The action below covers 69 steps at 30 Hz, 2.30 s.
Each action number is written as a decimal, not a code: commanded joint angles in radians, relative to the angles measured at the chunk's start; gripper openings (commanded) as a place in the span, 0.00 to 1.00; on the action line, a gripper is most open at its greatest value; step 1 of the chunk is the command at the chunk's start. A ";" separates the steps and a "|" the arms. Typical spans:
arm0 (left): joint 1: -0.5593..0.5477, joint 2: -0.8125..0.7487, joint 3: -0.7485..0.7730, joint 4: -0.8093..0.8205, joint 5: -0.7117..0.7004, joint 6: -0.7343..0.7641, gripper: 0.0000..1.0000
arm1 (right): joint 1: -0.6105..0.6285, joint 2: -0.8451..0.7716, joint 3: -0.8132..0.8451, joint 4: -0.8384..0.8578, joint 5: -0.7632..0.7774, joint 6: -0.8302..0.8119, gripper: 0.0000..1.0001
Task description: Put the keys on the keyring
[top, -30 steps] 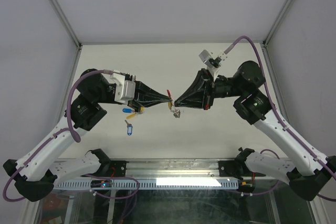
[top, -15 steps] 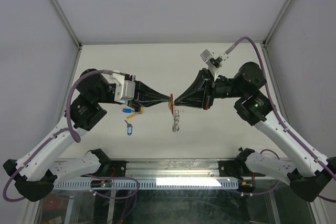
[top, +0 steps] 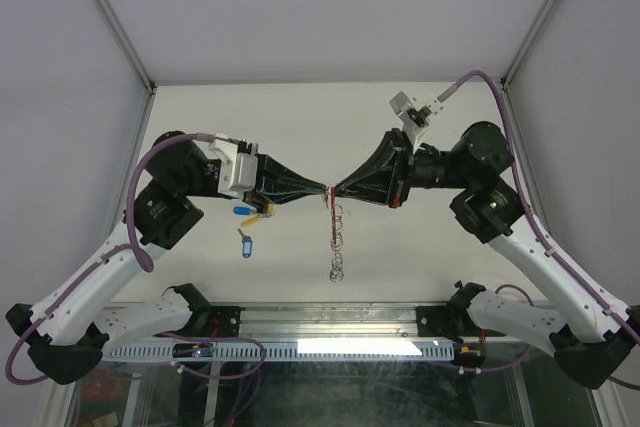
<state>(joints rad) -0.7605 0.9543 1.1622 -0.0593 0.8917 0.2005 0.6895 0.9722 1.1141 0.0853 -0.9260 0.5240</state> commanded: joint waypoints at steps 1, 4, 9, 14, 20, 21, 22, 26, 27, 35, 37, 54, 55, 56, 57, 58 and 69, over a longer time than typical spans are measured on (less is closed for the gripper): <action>-0.012 -0.012 0.001 0.036 0.019 -0.001 0.00 | -0.003 -0.028 -0.004 0.065 0.063 0.023 0.00; -0.012 -0.010 0.002 0.036 0.018 -0.001 0.00 | -0.003 -0.034 -0.009 0.062 0.077 0.027 0.00; -0.013 -0.008 0.002 0.036 0.018 0.000 0.00 | -0.003 -0.047 -0.012 0.055 0.100 0.025 0.00; -0.013 -0.007 0.002 0.035 0.018 0.000 0.00 | -0.005 -0.058 -0.016 0.053 0.124 0.024 0.00; -0.013 -0.009 0.001 0.036 0.006 0.001 0.00 | -0.006 -0.066 -0.022 0.063 0.119 0.015 0.00; -0.013 -0.009 -0.001 0.035 0.004 0.002 0.00 | -0.007 -0.069 -0.028 0.077 0.106 0.018 0.00; -0.012 -0.010 -0.001 0.035 -0.003 0.003 0.00 | -0.006 -0.071 -0.033 0.097 0.092 0.021 0.00; -0.012 -0.014 -0.002 0.038 -0.015 0.005 0.00 | -0.007 -0.071 -0.040 0.141 0.044 0.034 0.00; -0.013 -0.014 -0.003 0.040 -0.017 0.004 0.00 | -0.006 -0.065 -0.037 0.135 0.033 0.035 0.00; -0.013 -0.015 -0.012 0.074 -0.033 -0.009 0.00 | -0.007 -0.029 -0.027 0.112 -0.016 0.056 0.00; -0.013 -0.014 -0.015 0.087 -0.033 -0.013 0.00 | -0.006 -0.020 -0.023 0.110 -0.031 0.067 0.00; -0.013 0.007 -0.012 0.108 0.033 -0.035 0.00 | -0.006 -0.025 -0.030 0.108 0.012 0.074 0.00; -0.013 0.007 -0.012 0.108 0.038 -0.036 0.00 | -0.005 -0.026 -0.030 0.109 0.016 0.074 0.00; -0.013 0.008 -0.012 0.108 0.041 -0.037 0.00 | -0.006 -0.025 -0.029 0.111 0.018 0.075 0.00; -0.013 0.009 -0.012 0.108 0.043 -0.036 0.00 | -0.006 -0.025 -0.030 0.114 0.019 0.078 0.00; -0.013 0.009 -0.012 0.108 0.045 -0.037 0.00 | -0.006 -0.024 -0.031 0.118 0.019 0.080 0.00; -0.013 0.009 -0.016 0.108 0.067 -0.044 0.00 | -0.007 -0.040 -0.039 0.119 0.056 0.075 0.00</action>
<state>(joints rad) -0.7605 0.9642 1.1461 0.0212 0.9031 0.1699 0.6888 0.9615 1.0653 0.1379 -0.9211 0.5934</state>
